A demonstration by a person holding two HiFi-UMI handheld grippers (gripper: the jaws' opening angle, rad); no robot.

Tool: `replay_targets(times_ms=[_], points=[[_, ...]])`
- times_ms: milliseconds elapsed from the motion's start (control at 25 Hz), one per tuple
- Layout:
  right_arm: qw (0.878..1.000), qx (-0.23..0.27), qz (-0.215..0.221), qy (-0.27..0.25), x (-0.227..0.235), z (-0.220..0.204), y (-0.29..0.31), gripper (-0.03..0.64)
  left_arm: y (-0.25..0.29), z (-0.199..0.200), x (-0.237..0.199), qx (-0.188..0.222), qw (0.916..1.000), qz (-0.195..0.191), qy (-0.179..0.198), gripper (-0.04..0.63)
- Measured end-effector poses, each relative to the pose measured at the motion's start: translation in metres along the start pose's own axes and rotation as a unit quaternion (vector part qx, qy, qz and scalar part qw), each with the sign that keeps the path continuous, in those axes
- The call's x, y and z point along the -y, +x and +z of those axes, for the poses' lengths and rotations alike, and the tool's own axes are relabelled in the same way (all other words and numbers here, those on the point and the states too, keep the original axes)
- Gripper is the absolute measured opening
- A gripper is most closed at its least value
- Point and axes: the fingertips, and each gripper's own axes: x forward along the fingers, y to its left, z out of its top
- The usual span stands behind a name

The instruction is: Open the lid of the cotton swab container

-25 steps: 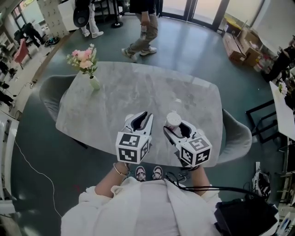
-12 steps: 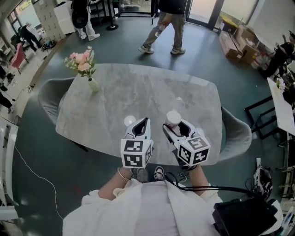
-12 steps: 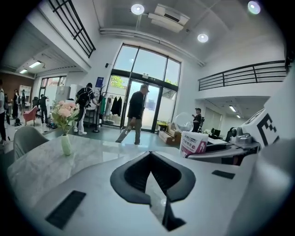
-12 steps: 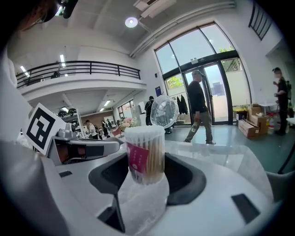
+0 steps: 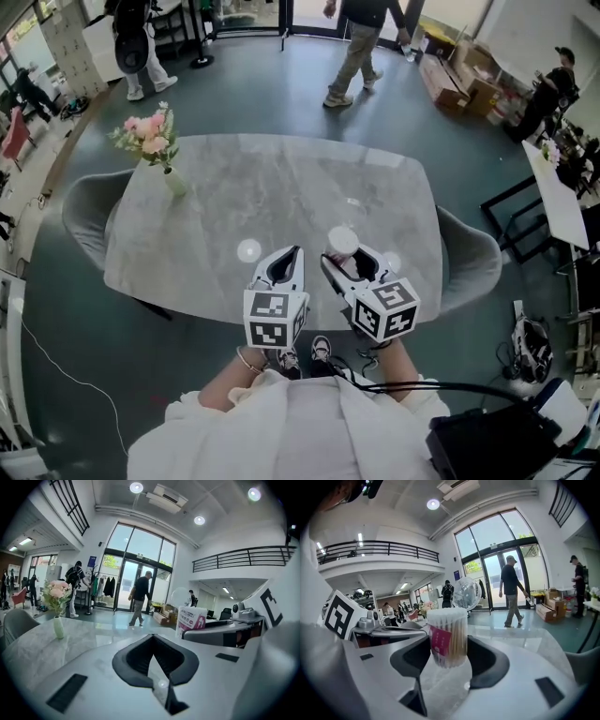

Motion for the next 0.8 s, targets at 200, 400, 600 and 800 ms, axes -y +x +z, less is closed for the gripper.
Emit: replay_targets(times_ms=[200,400,600,800], points=[[1.000,0.001,-0.027,0.008,0.006,-0.002,-0.013,0.296,0.004,-0.001,0.005,-0.001,0.9998,-0.016,-0.010,0.008],[0.999,0.004,-0.049,0.017,0.015,-0.005,-0.025,0.296,0.005,-0.002,0.017,-0.001,0.9996,-0.029,-0.003,0.008],[0.999,0.007,-0.046,0.016,0.015,-0.008,-0.030,0.296,0.004,-0.001,0.022,0.003,0.9998,-0.022,0.000,0.008],[0.999,0.010,-0.032,0.015,0.018,-0.006,-0.034,0.296,0.002,0.000,0.025,0.002,1.0000,-0.008,-0.002,0.008]])
